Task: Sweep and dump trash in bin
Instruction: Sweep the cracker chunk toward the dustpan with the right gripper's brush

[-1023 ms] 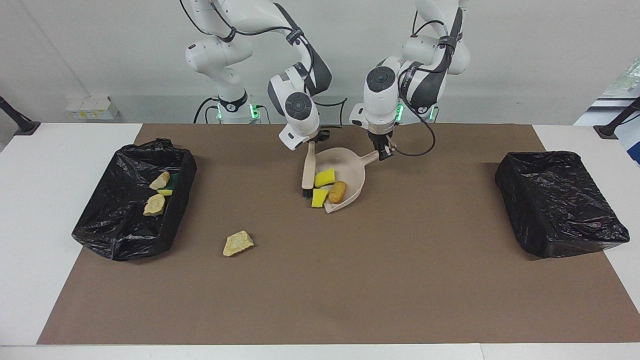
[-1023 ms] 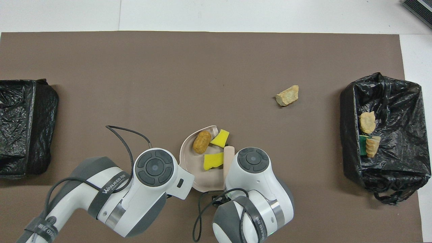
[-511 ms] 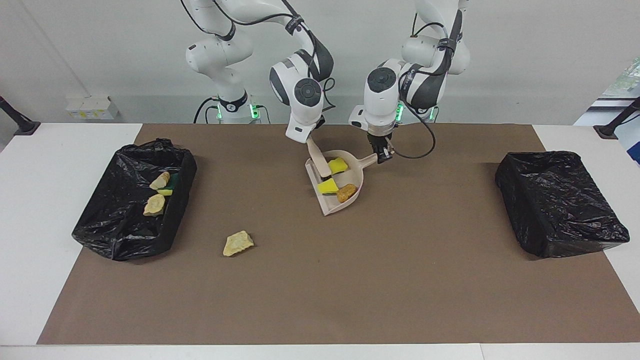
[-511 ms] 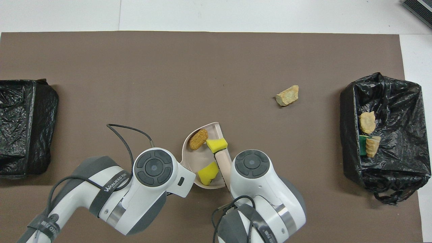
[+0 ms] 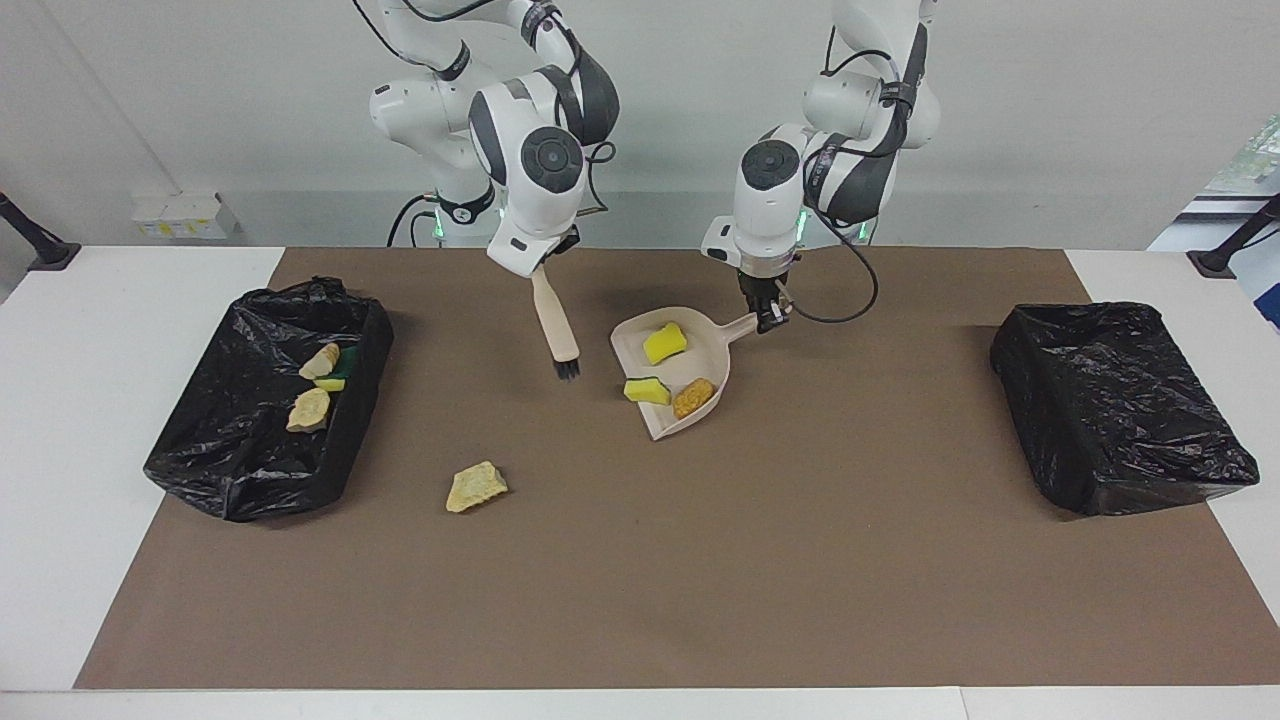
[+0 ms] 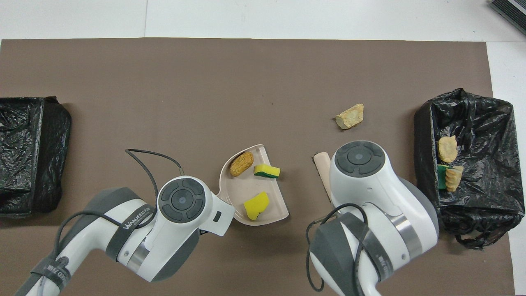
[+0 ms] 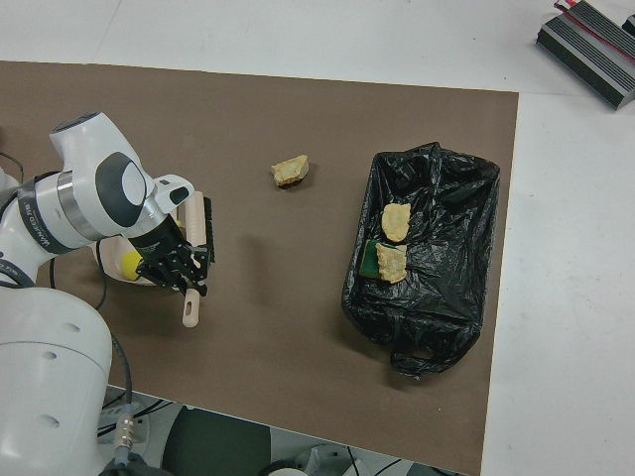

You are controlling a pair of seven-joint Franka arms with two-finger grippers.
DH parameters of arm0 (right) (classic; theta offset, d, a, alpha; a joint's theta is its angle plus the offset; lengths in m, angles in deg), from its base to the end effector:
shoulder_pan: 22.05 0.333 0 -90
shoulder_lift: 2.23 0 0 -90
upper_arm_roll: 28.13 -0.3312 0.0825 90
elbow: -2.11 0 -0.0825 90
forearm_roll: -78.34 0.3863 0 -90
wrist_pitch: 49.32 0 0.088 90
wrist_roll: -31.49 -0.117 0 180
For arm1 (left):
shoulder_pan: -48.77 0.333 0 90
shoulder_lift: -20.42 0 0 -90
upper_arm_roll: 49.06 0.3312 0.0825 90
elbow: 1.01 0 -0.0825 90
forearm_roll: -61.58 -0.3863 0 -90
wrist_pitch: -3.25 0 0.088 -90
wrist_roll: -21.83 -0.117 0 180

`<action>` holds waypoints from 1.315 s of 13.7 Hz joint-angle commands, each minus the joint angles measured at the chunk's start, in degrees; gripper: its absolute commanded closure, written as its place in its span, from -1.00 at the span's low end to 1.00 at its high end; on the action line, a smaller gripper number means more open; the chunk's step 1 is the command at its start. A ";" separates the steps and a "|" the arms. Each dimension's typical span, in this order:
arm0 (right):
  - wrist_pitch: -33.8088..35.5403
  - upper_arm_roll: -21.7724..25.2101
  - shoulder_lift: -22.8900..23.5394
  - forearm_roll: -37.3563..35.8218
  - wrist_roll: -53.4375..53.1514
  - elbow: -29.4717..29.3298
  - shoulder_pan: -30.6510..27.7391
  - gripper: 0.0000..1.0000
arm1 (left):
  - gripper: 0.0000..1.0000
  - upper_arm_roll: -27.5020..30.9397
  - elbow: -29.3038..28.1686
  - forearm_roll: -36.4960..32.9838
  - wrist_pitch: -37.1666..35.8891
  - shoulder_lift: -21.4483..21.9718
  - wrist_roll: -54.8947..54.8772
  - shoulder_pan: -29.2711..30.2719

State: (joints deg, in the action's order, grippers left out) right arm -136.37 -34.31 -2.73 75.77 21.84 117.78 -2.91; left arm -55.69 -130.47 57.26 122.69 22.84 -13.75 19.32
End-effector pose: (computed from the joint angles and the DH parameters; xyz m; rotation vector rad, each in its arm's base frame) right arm 0.4424 0.2034 0.4307 2.8476 0.4044 -0.6671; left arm 0.4053 -0.2900 0.3729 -2.4487 1.8456 0.2038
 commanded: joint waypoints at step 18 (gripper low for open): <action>-4.10 -1.29 28.19 -19.42 -6.02 -22.86 -5.44 1.00 | 1.00 -0.23 -0.36 -0.78 -0.34 -0.04 4.91 1.50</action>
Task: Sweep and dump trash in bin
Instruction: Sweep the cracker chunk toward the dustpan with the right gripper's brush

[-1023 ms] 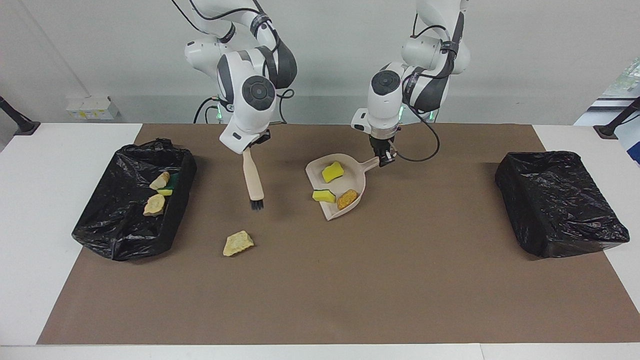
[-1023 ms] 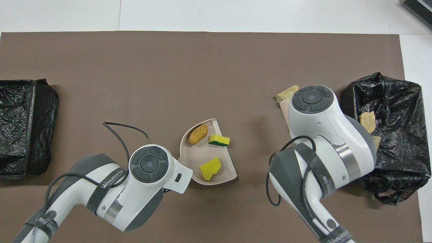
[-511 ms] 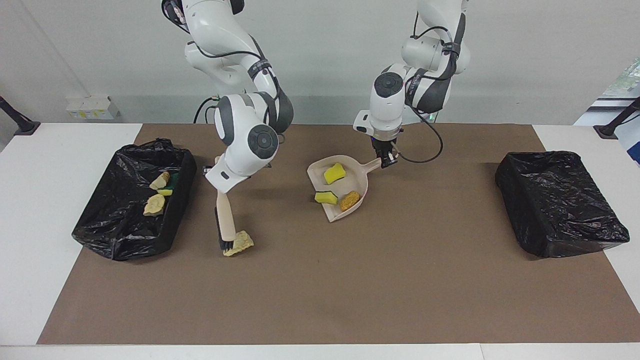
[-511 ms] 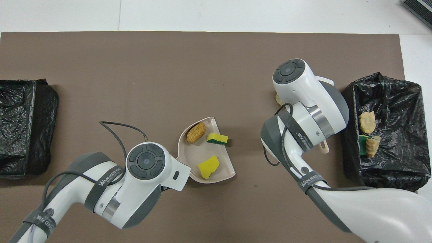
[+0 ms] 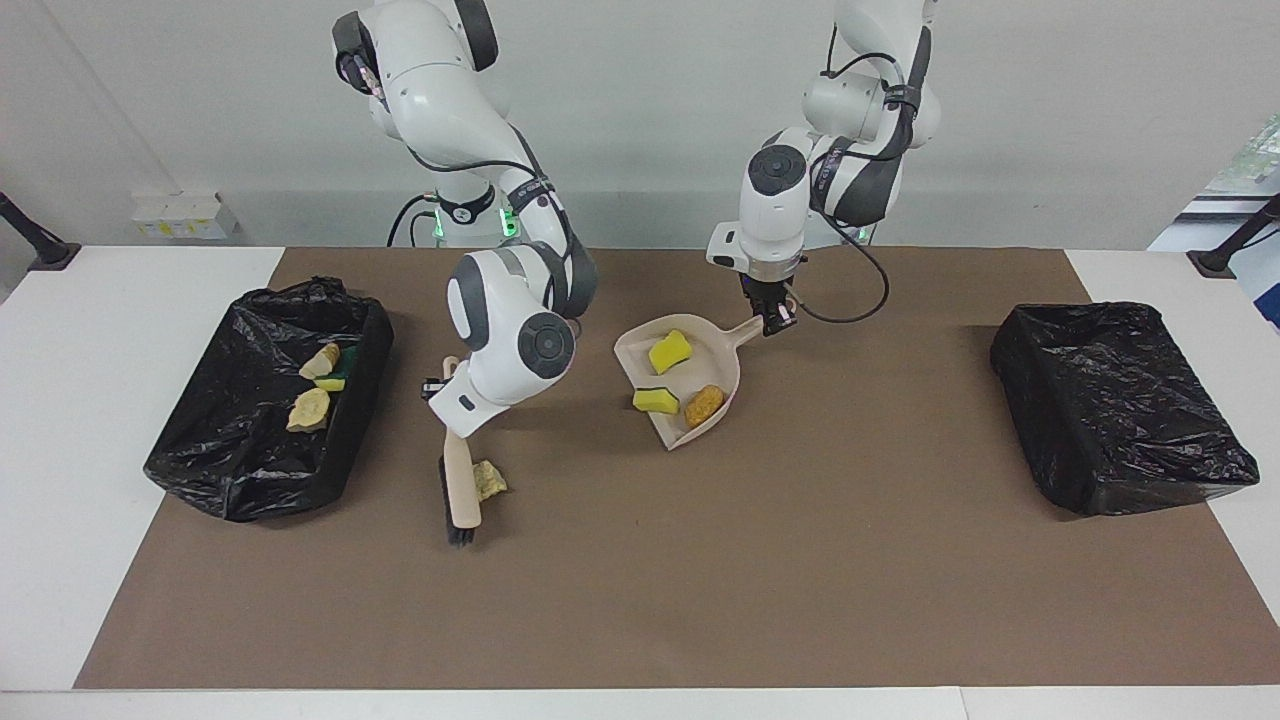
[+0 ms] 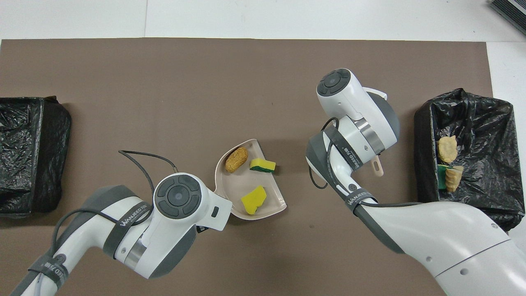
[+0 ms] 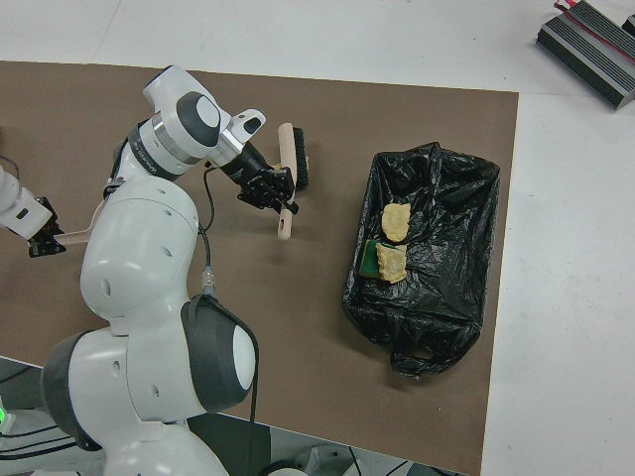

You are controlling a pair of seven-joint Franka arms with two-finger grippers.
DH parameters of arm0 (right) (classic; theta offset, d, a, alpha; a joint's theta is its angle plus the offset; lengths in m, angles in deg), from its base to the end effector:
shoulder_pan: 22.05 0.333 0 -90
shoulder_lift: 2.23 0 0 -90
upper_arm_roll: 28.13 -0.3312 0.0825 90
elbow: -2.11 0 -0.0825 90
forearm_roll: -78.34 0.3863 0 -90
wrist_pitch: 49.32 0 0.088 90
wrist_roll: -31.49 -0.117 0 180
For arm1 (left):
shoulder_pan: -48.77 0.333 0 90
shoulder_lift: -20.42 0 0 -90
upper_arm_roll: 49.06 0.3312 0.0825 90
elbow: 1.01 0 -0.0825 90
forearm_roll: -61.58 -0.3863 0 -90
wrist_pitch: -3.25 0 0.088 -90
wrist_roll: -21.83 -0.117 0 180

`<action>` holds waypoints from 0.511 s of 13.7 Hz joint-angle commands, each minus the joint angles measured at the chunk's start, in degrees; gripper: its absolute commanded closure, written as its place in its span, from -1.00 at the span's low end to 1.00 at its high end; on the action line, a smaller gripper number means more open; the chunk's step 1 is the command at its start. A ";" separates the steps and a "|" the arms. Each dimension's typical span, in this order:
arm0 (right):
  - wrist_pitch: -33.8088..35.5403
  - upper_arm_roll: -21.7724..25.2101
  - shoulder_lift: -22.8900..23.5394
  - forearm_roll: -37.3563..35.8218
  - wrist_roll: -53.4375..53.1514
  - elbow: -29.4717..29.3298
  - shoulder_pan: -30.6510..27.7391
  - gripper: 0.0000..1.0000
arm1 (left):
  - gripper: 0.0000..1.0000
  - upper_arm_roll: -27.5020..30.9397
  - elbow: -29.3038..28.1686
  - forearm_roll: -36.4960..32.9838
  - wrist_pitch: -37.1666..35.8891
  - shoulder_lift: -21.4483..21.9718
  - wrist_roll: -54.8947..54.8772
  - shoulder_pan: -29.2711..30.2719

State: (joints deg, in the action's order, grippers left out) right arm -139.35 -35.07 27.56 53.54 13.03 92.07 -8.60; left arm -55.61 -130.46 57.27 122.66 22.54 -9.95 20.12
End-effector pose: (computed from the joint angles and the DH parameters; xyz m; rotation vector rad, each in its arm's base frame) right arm 0.6160 0.1664 0.3226 2.5858 0.1927 -0.4780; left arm 0.4099 -0.2839 0.3704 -2.5195 1.7425 0.2094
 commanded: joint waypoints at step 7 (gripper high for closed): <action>3.17 -10.54 -5.52 14.94 9.67 4.61 0.87 1.00 | 1.00 -0.31 -0.54 -0.78 -0.06 0.25 0.94 0.71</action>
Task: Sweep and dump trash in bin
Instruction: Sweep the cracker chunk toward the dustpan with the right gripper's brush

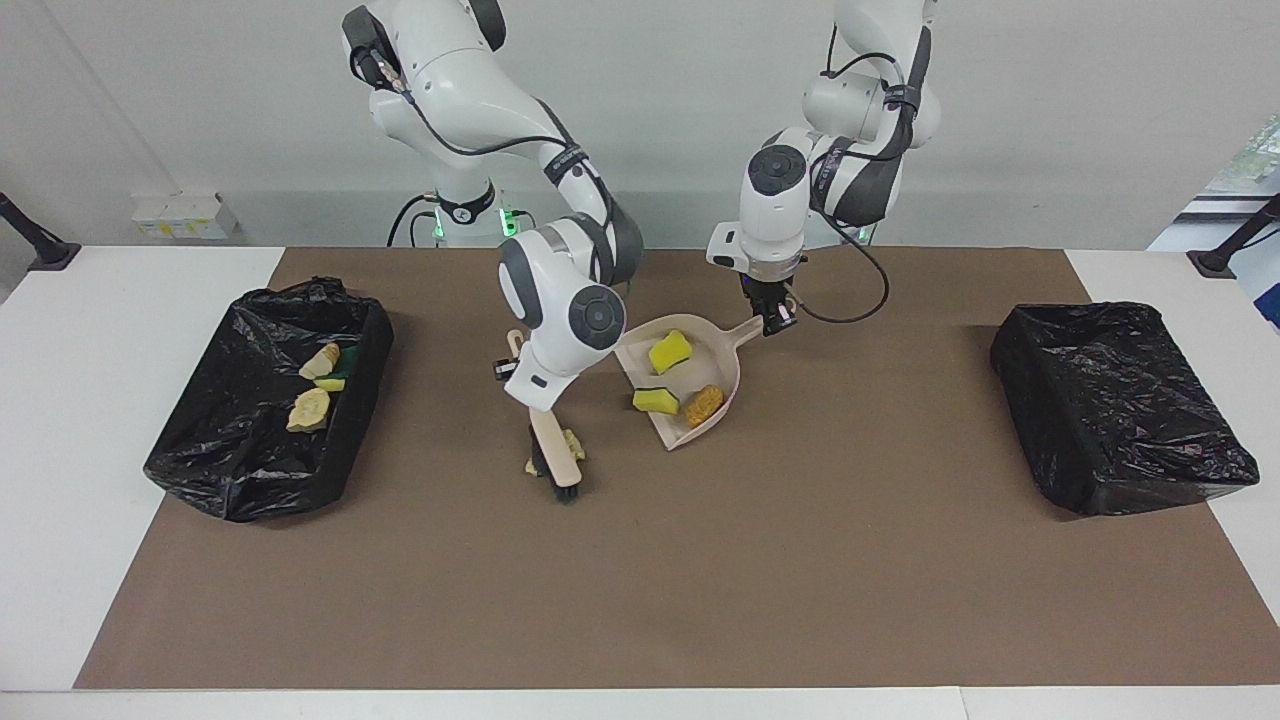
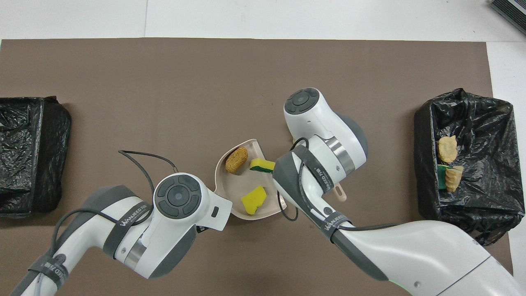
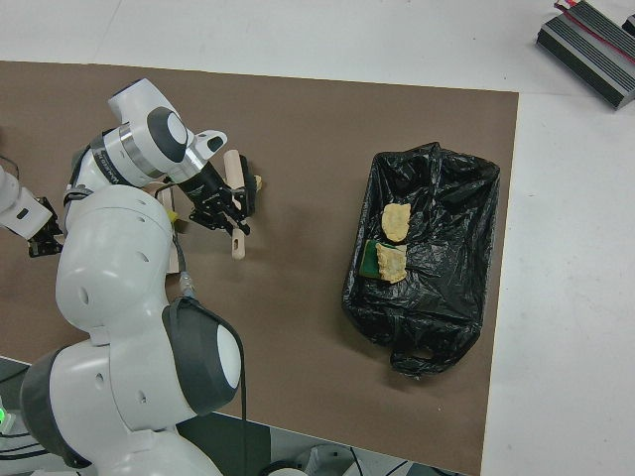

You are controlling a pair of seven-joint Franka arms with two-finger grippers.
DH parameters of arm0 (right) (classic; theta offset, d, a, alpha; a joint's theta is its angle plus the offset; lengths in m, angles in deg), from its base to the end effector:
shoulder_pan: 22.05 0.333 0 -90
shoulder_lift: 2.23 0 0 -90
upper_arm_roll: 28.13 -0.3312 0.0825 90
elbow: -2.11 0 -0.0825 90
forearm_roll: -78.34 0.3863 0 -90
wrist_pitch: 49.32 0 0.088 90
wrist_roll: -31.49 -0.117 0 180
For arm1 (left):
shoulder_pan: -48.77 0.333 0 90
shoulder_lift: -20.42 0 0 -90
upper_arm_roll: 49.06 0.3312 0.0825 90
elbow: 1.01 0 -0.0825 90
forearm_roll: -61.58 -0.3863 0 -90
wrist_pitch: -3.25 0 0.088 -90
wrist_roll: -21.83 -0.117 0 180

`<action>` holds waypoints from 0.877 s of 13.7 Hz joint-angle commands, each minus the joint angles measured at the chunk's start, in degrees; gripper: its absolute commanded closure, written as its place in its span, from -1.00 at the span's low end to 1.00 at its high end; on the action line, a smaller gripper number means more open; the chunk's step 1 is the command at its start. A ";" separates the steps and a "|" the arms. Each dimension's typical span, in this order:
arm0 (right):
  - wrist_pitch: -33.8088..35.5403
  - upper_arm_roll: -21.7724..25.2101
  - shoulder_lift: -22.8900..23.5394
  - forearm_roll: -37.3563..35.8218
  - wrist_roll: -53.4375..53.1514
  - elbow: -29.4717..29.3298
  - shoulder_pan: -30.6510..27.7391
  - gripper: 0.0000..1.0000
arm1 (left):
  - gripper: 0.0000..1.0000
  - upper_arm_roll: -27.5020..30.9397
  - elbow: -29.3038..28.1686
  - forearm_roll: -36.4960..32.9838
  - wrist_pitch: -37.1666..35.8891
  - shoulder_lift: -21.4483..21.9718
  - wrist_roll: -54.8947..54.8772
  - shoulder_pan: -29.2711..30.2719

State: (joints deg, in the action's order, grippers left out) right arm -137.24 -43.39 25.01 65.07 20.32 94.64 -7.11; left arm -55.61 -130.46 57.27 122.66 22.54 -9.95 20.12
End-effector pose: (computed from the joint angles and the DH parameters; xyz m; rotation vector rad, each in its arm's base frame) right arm 0.5541 0.2703 0.3320 2.7279 0.5426 -0.6623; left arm 0.4099 -0.2839 0.3704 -2.5195 1.7425 0.2094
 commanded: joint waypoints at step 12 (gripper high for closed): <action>-3.83 -2.23 -5.45 -5.54 17.03 4.76 -5.81 1.00 | 1.00 -0.31 -0.54 -0.78 1.00 0.17 0.41 0.79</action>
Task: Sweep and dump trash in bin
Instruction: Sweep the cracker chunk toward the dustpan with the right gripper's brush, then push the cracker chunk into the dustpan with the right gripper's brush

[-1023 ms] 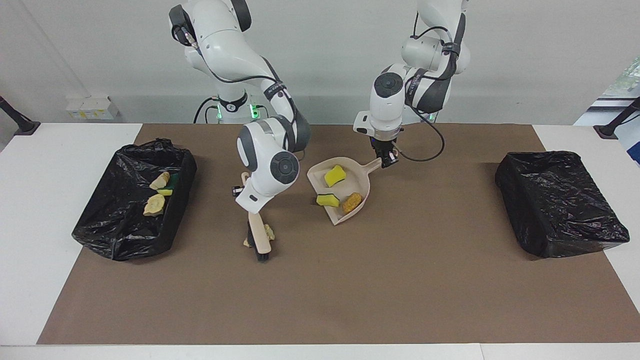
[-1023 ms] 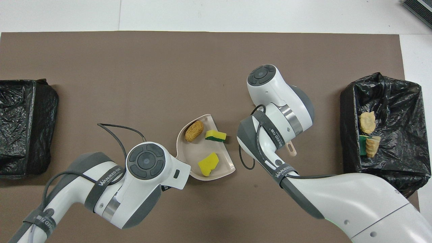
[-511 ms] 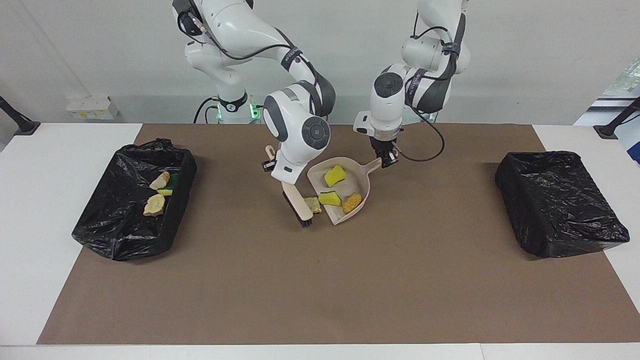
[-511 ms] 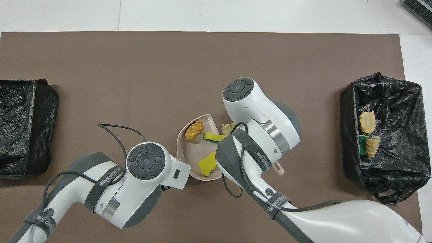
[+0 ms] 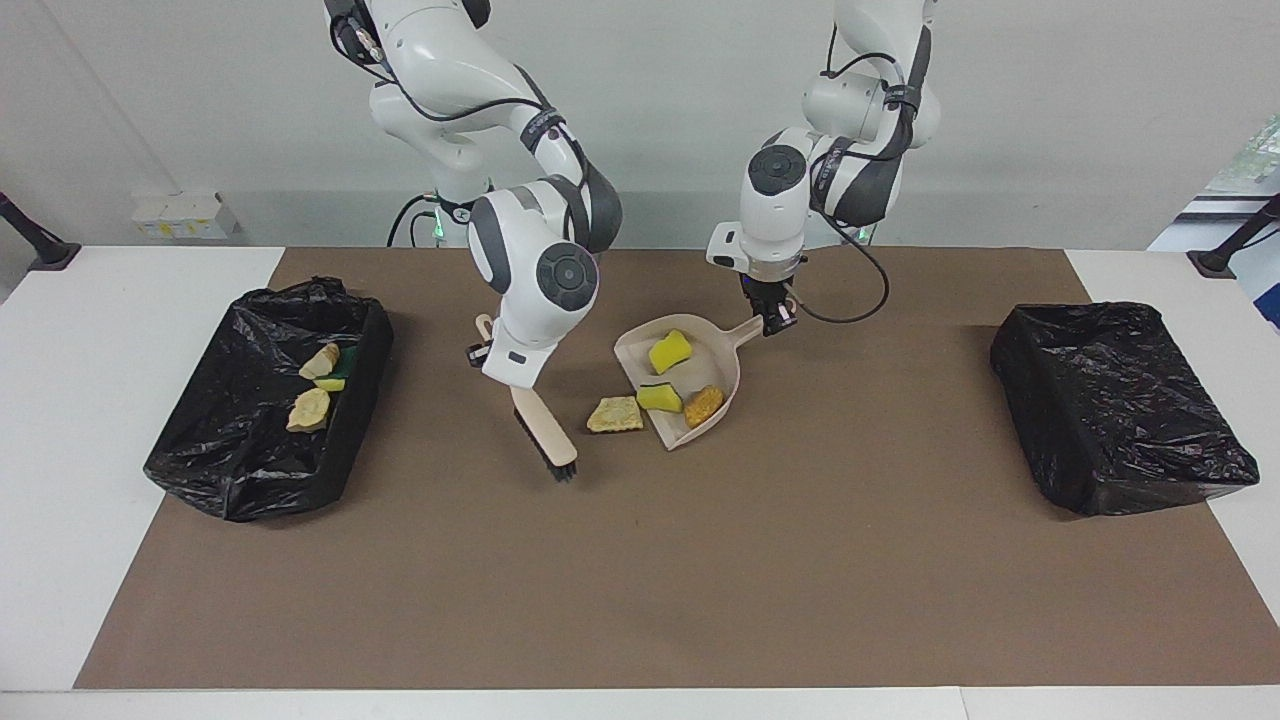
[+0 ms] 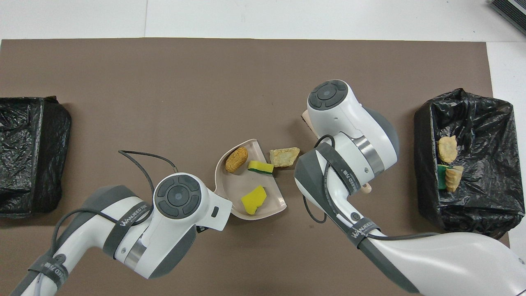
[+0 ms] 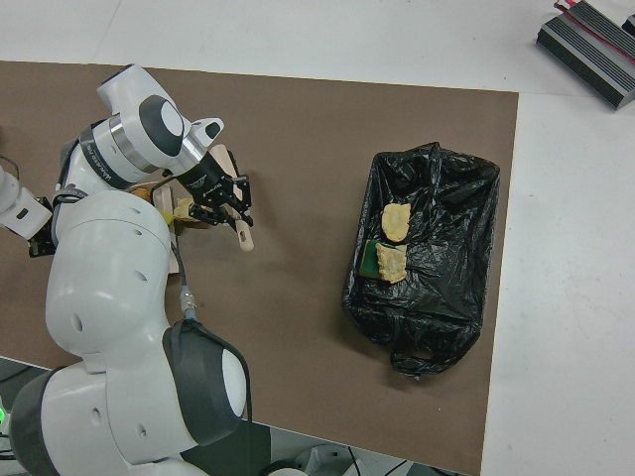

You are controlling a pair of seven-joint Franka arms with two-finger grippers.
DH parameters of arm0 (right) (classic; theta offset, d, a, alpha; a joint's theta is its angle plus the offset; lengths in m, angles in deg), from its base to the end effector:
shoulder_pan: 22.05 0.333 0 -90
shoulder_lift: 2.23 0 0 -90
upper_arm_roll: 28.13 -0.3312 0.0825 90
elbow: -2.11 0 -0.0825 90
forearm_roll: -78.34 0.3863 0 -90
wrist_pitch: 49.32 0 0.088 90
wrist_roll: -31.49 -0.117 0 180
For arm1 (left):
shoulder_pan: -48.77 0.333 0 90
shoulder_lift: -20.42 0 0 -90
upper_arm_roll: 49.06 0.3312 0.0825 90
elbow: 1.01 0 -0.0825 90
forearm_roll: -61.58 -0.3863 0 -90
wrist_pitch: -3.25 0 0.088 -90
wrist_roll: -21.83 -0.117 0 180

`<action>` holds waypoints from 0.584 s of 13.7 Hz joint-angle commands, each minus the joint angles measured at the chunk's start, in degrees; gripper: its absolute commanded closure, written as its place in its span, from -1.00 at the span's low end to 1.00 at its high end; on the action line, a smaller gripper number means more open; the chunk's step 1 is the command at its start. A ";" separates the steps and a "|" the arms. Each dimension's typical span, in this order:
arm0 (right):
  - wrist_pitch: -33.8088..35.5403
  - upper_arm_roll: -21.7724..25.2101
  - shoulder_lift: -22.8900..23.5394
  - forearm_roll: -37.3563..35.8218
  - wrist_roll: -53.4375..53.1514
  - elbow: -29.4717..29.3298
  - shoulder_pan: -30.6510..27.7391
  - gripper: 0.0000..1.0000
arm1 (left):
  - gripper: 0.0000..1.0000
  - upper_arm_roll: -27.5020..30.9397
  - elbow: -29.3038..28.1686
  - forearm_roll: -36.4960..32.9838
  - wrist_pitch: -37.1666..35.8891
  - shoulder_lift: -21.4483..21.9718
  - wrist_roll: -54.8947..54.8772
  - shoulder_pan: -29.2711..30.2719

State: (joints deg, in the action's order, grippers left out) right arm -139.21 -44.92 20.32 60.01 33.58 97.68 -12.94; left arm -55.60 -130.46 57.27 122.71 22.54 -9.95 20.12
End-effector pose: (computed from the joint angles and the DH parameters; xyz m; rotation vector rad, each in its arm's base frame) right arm 0.5687 0.2168 0.3634 2.6754 0.7855 -0.5956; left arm 0.4100 -0.2839 0.3705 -2.5197 1.7424 0.2080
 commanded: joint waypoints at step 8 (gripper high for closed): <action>-3.19 -3.34 -6.63 12.85 8.72 10.69 5.11 1.00 | 1.00 -0.31 -0.80 -0.78 1.22 0.26 -0.64 0.88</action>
State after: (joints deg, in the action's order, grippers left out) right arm -140.60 -48.06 17.29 68.29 40.31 104.33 -7.95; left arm -55.58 -130.46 57.27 122.77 22.53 -10.21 20.13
